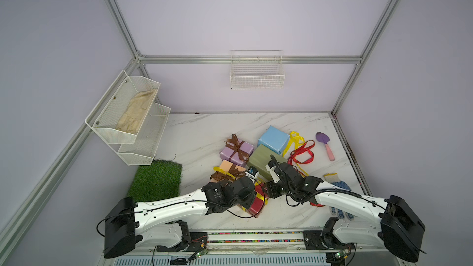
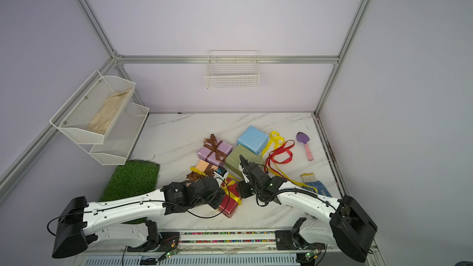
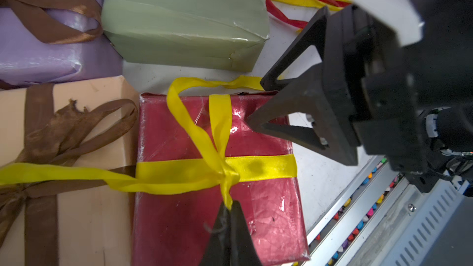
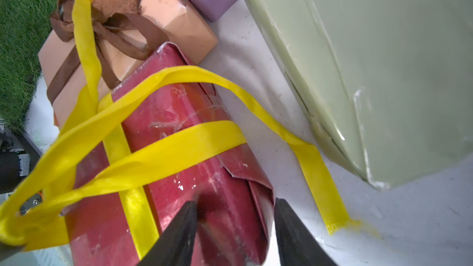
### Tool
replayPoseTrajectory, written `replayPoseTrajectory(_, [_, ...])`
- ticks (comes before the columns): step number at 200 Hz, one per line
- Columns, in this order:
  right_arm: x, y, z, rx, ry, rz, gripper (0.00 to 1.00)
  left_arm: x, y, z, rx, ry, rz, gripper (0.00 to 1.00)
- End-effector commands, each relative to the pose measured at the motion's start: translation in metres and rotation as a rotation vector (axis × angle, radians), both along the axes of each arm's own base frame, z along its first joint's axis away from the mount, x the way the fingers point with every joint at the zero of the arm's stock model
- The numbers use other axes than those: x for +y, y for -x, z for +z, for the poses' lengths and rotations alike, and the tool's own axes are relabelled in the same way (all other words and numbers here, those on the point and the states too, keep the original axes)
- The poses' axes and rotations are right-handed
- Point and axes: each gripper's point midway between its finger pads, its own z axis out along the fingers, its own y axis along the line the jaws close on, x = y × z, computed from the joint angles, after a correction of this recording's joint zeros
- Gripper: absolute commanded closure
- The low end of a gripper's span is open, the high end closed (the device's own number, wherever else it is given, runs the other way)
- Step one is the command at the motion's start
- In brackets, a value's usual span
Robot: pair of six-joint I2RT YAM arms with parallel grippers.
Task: Untie the ribbon bows on the gift boxes
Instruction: Untie the ribbon from the gift box.
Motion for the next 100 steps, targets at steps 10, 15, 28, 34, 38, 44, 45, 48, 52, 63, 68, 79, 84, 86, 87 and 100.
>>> replayPoseTrajectory(10, [-0.002, 0.001, -0.008, 0.006, 0.009, -0.006, 0.47, 0.005, -0.007, 0.036, -0.079, 0.097, 0.045, 0.96])
replayPoseTrajectory(15, [-0.003, 0.000, -0.008, 0.007, 0.009, -0.009, 0.47, 0.007, -0.007, 0.038, -0.085, 0.103, 0.050, 0.96])
replayPoseTrajectory(28, [-0.003, 0.000, -0.008, 0.008, 0.010, -0.009, 0.47, 0.012, -0.007, 0.042, -0.098, 0.117, 0.060, 0.96])
replayPoseTrajectory(34, [-0.003, 0.001, -0.010, 0.010, 0.012, -0.009, 0.47, 0.015, -0.007, 0.043, -0.102, 0.122, 0.063, 0.96])
replayPoseTrajectory(38, [-0.003, 0.001, -0.009, 0.010, 0.012, -0.009, 0.47, 0.016, -0.006, 0.044, -0.104, 0.125, 0.063, 0.96])
replayPoseTrajectory(44, [-0.003, 0.001, -0.009, 0.010, 0.011, -0.011, 0.47, 0.018, -0.005, 0.044, -0.106, 0.128, 0.064, 0.95])
replayPoseTrajectory(45, [-0.003, 0.001, -0.009, 0.009, 0.010, -0.011, 0.47, 0.018, -0.005, 0.044, -0.107, 0.129, 0.064, 0.95])
replayPoseTrajectory(48, [-0.004, 0.001, -0.009, 0.010, 0.012, -0.011, 0.47, 0.019, -0.004, 0.043, -0.106, 0.130, 0.063, 0.95])
replayPoseTrajectory(52, [-0.003, 0.001, -0.009, 0.009, 0.012, -0.011, 0.47, 0.020, -0.004, 0.043, -0.105, 0.131, 0.061, 0.95])
replayPoseTrajectory(63, [-0.004, 0.001, -0.008, 0.009, 0.012, -0.013, 0.47, 0.023, -0.001, 0.040, -0.100, 0.133, 0.058, 0.95])
replayPoseTrajectory(68, [-0.004, 0.001, -0.008, 0.008, 0.014, -0.011, 0.47, 0.024, 0.000, 0.039, -0.097, 0.134, 0.057, 0.95])
replayPoseTrajectory(79, [-0.004, 0.000, -0.007, 0.005, 0.017, -0.014, 0.47, 0.026, 0.002, 0.035, -0.083, 0.141, 0.060, 0.95])
replayPoseTrajectory(84, [-0.005, 0.000, -0.007, 0.004, 0.021, -0.015, 0.47, 0.027, 0.003, 0.033, -0.077, 0.142, 0.062, 0.95])
replayPoseTrajectory(86, [-0.005, 0.000, -0.007, 0.005, 0.021, -0.014, 0.47, 0.028, 0.003, 0.032, -0.076, 0.143, 0.064, 0.95])
replayPoseTrajectory(87, [-0.005, 0.000, -0.007, 0.005, 0.022, -0.015, 0.47, 0.028, 0.003, 0.032, -0.075, 0.144, 0.066, 0.95])
replayPoseTrajectory(100, [-0.006, -0.001, -0.006, 0.003, 0.028, -0.018, 0.48, 0.033, 0.006, 0.029, -0.063, 0.155, 0.080, 0.95])
